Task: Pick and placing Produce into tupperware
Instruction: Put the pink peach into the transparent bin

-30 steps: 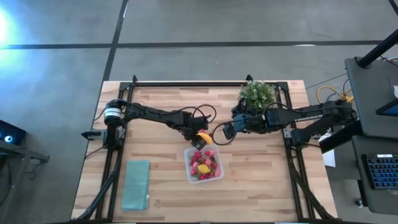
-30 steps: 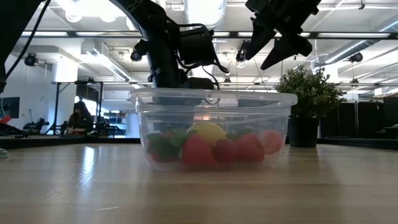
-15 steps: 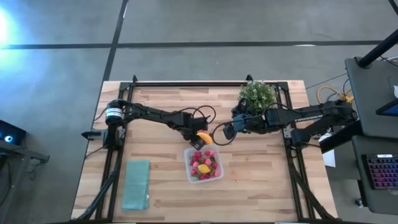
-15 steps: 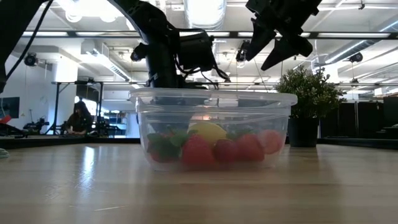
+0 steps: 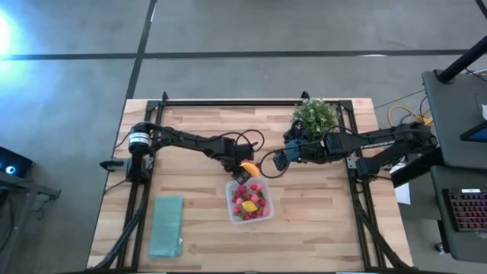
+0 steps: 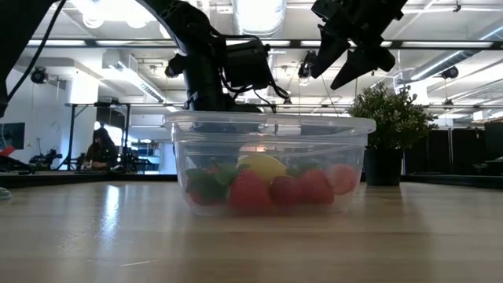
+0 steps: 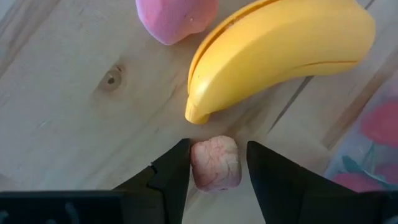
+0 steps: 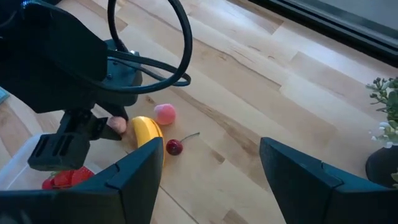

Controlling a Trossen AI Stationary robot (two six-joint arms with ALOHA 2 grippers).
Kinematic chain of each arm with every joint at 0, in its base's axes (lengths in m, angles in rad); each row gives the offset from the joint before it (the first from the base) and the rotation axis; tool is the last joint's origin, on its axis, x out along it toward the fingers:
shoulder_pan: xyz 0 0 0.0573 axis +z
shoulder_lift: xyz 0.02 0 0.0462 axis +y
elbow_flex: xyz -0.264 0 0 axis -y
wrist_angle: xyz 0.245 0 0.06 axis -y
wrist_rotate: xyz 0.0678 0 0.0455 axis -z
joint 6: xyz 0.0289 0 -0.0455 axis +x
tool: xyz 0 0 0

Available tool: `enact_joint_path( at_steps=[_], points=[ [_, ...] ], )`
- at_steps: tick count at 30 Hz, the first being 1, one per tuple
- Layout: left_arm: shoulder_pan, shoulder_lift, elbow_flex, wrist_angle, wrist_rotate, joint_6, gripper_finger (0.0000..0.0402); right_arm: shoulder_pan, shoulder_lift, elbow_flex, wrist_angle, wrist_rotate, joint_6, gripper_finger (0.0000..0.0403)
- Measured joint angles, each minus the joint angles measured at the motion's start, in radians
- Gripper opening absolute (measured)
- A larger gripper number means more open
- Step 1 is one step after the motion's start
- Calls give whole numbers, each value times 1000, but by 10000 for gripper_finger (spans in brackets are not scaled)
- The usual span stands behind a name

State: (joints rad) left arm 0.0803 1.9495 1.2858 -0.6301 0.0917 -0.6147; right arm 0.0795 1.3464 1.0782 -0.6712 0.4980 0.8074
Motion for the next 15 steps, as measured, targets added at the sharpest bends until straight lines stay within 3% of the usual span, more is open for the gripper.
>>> enact_joint_path(
  at_steps=[15],
  points=[
    [-1,-2,-2,-13,-14,0,84,0,0,0,0,0,4,258]
  ],
)
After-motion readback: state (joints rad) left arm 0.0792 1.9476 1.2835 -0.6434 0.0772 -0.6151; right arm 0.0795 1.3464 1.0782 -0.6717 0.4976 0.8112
